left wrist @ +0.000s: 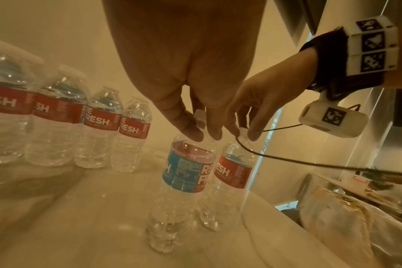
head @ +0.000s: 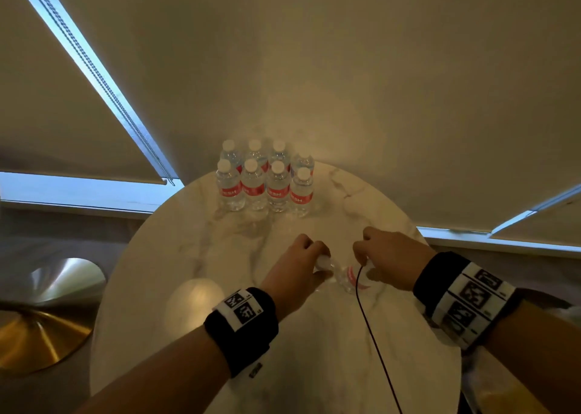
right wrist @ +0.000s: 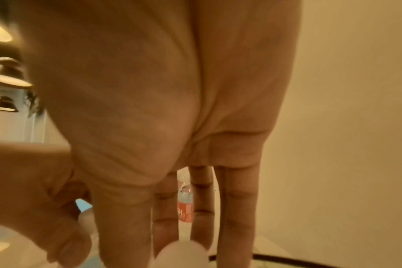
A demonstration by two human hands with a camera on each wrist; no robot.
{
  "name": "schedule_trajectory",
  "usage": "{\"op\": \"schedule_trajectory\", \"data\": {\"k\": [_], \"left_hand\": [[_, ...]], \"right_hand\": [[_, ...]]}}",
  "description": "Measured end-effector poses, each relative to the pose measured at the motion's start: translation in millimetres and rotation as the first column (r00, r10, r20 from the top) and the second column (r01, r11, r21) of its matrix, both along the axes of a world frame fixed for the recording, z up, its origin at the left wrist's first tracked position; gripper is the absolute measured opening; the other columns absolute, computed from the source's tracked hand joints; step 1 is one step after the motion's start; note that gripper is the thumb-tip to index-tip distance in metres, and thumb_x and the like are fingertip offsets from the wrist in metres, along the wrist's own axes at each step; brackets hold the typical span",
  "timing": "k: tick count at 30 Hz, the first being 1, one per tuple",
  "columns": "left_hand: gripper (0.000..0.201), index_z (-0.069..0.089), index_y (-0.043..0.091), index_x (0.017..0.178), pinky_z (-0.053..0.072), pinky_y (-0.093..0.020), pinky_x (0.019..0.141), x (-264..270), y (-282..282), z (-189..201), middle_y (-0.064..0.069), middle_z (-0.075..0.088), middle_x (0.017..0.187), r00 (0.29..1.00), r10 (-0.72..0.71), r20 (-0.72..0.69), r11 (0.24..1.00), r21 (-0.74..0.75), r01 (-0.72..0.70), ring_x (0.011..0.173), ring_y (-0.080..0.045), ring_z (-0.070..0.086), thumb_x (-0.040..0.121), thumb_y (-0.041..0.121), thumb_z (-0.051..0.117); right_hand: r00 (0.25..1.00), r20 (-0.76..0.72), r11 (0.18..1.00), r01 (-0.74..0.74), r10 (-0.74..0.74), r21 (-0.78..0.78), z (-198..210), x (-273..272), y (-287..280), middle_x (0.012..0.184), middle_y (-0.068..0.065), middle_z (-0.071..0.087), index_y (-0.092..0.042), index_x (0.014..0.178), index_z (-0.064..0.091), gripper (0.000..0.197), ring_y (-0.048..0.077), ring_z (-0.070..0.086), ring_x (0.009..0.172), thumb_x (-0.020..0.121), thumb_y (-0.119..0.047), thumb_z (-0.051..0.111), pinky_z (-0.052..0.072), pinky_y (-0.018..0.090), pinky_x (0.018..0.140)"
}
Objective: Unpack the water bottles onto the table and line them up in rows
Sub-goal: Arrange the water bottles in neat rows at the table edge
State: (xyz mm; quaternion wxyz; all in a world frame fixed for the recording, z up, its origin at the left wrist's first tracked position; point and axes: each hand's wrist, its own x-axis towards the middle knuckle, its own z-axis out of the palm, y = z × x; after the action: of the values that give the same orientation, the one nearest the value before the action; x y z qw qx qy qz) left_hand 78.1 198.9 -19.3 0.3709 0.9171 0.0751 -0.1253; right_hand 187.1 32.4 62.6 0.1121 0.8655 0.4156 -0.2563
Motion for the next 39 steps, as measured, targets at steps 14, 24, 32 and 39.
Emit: {"op": "schedule_trajectory", "data": {"k": [14,24,32,39], "left_hand": [[0.037,0.067,0.015,0.133,0.062,-0.045,0.099,22.8,3.0,-8.1,-0.009,0.059,0.130,0.999,0.044,0.019,0.997,-0.068,-0.043,0.103,-0.032,0.067,0.102,0.029,0.081],[0.038,0.063,0.016,0.137,0.060,-0.040,0.100,34.2,9.0,-1.4,-0.007,0.057,0.134,0.999,0.043,0.002,0.997,-0.067,-0.043,0.110,-0.029,0.066,0.105,0.032,0.077],[0.039,0.061,0.008,0.143,0.056,-0.041,0.107,75.8,15.4,3.8,-0.014,0.053,0.144,0.998,-0.059,0.018,0.998,-0.032,0.059,0.116,-0.035,0.066,0.108,0.022,0.073],[0.040,0.058,0.004,0.146,0.054,-0.046,0.107,147.6,23.9,15.7,-0.022,0.052,0.147,0.987,-0.158,0.016,0.973,0.171,0.153,0.124,-0.042,0.063,0.110,0.016,0.069]], "right_hand": [[1.000,0.005,0.890,-0.018,0.023,-0.456,6.3,5.4,-0.7,0.128,0.010,0.061,-0.005,0.148,0.032,0.065,0.027,0.060,0.115,0.094,-0.035,0.053,0.047,0.033,0.090],[0.995,0.020,0.992,0.093,-0.095,0.088,-30.0,5.9,8.4,0.120,0.006,0.049,-0.029,0.150,0.019,0.063,0.026,0.061,0.090,0.096,-0.035,0.051,0.043,0.030,0.070],[0.969,-0.083,0.973,0.231,-0.231,-0.014,-28.9,30.1,-4.6,0.112,0.006,0.062,-0.015,0.114,0.060,0.032,0.024,0.060,0.107,0.086,-0.031,0.066,0.036,0.025,0.077],[0.946,0.095,0.935,0.287,-0.311,0.207,-41.3,93.4,24.3,0.115,0.014,0.062,-0.008,0.113,0.061,0.027,0.030,0.061,0.103,0.091,-0.025,0.059,0.044,0.032,0.082]]}}
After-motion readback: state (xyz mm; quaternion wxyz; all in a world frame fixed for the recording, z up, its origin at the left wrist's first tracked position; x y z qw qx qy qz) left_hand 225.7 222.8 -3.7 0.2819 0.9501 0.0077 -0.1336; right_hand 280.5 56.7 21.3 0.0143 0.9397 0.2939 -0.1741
